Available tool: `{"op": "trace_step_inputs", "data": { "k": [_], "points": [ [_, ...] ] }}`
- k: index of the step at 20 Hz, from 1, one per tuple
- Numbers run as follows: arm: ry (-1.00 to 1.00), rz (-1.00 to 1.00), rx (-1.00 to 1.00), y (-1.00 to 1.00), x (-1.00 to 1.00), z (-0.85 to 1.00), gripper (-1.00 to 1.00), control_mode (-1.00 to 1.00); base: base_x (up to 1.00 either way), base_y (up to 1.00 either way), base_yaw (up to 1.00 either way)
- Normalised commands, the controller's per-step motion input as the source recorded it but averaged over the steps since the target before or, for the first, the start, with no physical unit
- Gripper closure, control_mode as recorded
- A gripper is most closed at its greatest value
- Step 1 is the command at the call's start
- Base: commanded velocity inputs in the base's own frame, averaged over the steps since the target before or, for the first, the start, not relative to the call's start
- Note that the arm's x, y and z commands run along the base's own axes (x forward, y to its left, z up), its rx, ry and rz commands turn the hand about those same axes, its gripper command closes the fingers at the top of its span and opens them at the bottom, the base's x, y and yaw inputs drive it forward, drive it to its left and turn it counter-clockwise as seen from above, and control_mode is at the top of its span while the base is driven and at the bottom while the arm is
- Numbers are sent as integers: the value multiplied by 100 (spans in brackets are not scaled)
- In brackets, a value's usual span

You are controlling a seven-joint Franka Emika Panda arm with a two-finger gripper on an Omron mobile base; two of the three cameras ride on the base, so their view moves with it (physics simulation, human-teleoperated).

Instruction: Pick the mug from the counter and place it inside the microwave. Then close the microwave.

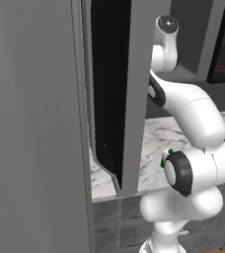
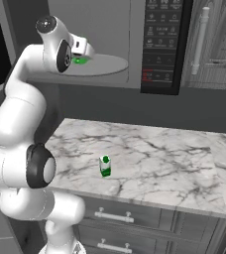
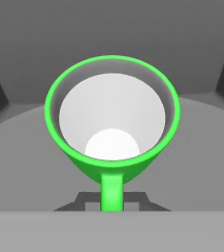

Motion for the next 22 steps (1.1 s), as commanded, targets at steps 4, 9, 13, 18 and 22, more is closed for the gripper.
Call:
{"op": "trace_step_inputs", "data": {
  "k": [4,9,13,18,22],
  "points": [
    [4,15,0,0,3,0,100,-100,0,0,0],
    [0,7,0,0,2,0,100,-100,0,0,0],
    [0,0,0,0,1,0,100,-100,0,0,0],
    [0,0,0,0,0,0,100,-100,0,0,0],
    [0,0,0,0,0,-1,100,-100,0,0,0]
  ]
}}
